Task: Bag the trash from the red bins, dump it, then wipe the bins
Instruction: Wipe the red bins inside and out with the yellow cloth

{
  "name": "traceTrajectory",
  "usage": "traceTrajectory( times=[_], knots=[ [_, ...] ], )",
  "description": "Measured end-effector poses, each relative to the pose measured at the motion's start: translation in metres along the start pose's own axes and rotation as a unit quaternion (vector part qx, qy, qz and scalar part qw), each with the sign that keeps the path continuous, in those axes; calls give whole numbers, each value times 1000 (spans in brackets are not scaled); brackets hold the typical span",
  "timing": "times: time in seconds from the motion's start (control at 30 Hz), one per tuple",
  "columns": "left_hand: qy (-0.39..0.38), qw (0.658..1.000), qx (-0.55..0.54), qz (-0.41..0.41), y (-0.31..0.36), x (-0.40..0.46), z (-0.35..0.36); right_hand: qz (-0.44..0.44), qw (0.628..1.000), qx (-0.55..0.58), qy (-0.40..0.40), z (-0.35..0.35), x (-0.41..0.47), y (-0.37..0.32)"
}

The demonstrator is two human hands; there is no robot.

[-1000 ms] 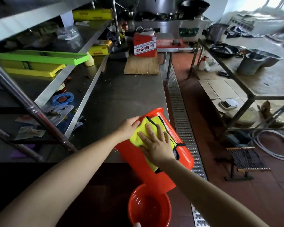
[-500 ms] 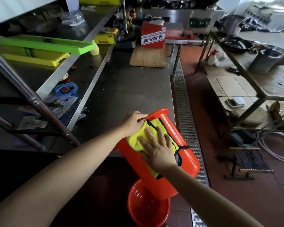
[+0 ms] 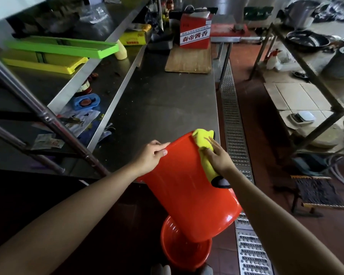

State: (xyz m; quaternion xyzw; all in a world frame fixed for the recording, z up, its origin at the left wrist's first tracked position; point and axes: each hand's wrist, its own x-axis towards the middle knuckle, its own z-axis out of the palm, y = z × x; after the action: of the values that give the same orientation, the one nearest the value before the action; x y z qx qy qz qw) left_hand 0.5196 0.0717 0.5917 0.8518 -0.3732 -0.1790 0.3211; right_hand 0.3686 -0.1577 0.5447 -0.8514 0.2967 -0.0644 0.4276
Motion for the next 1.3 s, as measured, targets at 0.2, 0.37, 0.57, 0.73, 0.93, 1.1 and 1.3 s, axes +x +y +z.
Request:
traceTrajectory(
  times=[0.2,0.37,0.57,0.73,0.93,1.1,1.3],
  knots=[
    [22,1000,-10,11,-5,-2,1,-172,944,-270,84,63,-72,-27],
    [29,998,25,41,-13,-8,-2,-315,868,-382,33,105,-107,-28],
    [30,999,23,12,-16,-14,-2,-150,969,-194,20,27,-43,5],
    [34,999,-3,-20,-18,-19,2,-25,998,-59,6,15,-22,6],
    [53,999,-8,-1,-22,-15,6,-277,878,-387,59,111,-122,-18],
    [40,999,-23,4,-27,-14,4,-335,859,-386,20,103,-119,-12],
    [15,998,-40,-34,-21,-15,4,-48,994,-93,20,12,-63,33]
  ],
)
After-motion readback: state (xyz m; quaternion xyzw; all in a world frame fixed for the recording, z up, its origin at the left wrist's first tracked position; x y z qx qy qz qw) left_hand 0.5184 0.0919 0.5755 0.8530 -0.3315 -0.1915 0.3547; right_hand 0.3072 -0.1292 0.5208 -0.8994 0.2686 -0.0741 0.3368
